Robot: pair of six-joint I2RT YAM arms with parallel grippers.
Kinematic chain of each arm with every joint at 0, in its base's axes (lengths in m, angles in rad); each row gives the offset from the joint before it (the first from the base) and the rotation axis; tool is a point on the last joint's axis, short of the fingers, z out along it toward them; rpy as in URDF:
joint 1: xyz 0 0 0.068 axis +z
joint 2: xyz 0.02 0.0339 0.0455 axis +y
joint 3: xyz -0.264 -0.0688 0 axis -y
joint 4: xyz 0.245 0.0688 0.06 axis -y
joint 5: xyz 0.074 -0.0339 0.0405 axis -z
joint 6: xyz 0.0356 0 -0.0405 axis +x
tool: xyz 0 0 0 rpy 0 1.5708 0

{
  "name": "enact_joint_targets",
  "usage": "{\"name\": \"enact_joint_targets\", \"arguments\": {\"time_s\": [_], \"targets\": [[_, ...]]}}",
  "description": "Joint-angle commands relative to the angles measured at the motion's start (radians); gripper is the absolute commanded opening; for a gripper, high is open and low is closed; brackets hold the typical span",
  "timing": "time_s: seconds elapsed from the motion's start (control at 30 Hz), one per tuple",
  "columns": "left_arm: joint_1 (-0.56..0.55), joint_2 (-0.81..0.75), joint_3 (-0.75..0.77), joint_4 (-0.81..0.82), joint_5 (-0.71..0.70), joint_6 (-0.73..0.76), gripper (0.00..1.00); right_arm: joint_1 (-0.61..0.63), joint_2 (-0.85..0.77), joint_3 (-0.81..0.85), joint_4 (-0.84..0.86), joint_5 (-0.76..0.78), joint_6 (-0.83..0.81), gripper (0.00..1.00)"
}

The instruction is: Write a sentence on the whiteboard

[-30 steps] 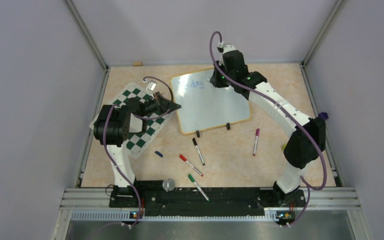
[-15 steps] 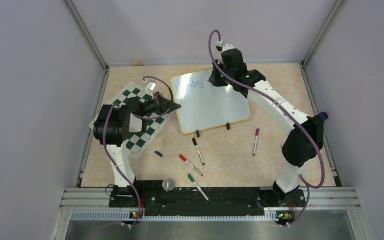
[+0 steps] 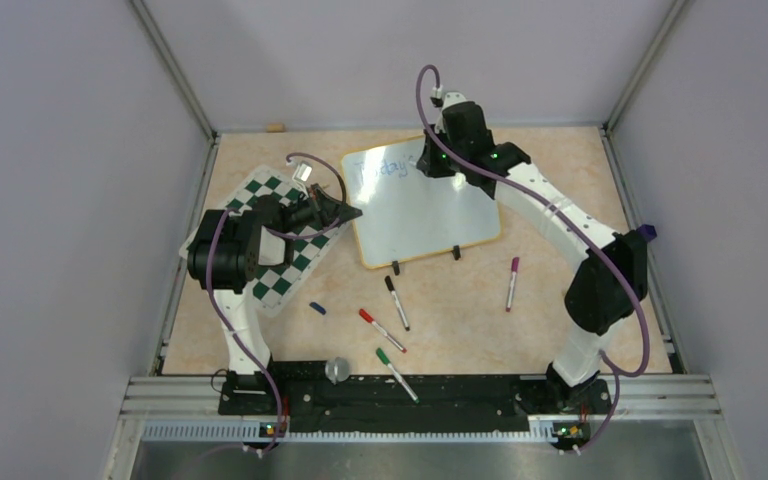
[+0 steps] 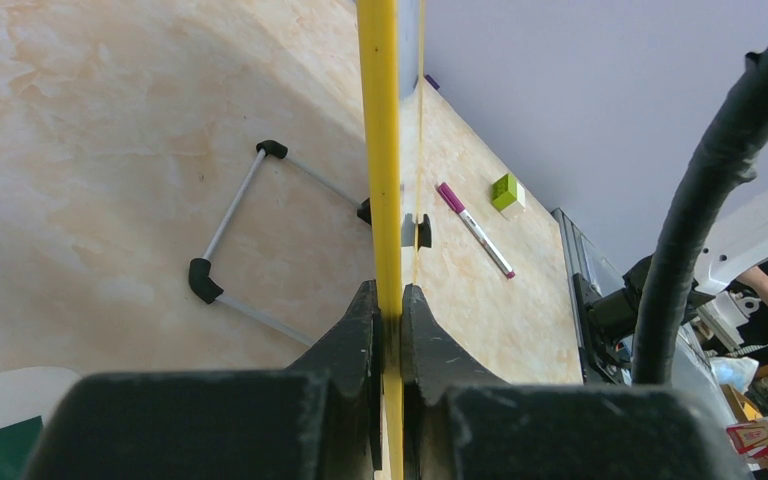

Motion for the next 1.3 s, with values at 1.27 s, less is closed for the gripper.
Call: {"name": "enact_joint_targets", "arguments": {"time_s": [1.27], "targets": [[0.005,-0.017,0.001,0.133,0.006,0.080,0.00,-0.002,-0.049,-0.009,0.002,-0.017,0.005,0.00]]}}
